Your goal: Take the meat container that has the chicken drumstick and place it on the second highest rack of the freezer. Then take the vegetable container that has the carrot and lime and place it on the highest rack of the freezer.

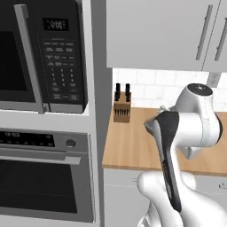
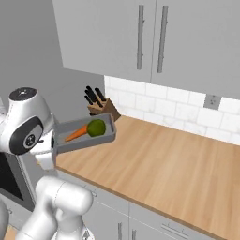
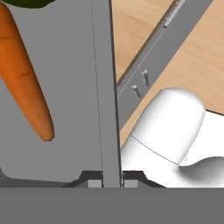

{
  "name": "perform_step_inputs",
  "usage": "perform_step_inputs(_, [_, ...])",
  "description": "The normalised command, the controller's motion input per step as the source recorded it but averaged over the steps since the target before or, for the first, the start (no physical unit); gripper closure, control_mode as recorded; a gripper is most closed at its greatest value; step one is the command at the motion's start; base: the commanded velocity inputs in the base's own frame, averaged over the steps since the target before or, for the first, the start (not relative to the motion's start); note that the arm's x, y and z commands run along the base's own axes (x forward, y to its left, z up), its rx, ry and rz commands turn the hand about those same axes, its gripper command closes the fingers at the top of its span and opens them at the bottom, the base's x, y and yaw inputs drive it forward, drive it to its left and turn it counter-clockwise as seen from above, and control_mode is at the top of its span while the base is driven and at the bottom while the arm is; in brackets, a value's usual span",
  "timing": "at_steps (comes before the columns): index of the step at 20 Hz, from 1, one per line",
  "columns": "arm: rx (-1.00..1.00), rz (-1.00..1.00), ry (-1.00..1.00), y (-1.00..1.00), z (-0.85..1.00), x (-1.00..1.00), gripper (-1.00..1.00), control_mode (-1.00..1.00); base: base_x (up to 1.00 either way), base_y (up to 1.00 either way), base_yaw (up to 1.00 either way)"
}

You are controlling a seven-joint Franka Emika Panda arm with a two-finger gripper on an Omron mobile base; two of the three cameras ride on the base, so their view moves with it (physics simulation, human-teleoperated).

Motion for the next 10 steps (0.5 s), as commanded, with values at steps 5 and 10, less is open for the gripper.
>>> perform_step_inputs(5, [0.13,0.03,0.01,0.34,0.26,-0.53,1.0,-1.0,0.0,0.0,0.0])
perform_step_inputs(10, [0.03,0.02,0.0,0.06,-0.05,-0.24,1.0,-1.0,0.0,0.0,0.0])
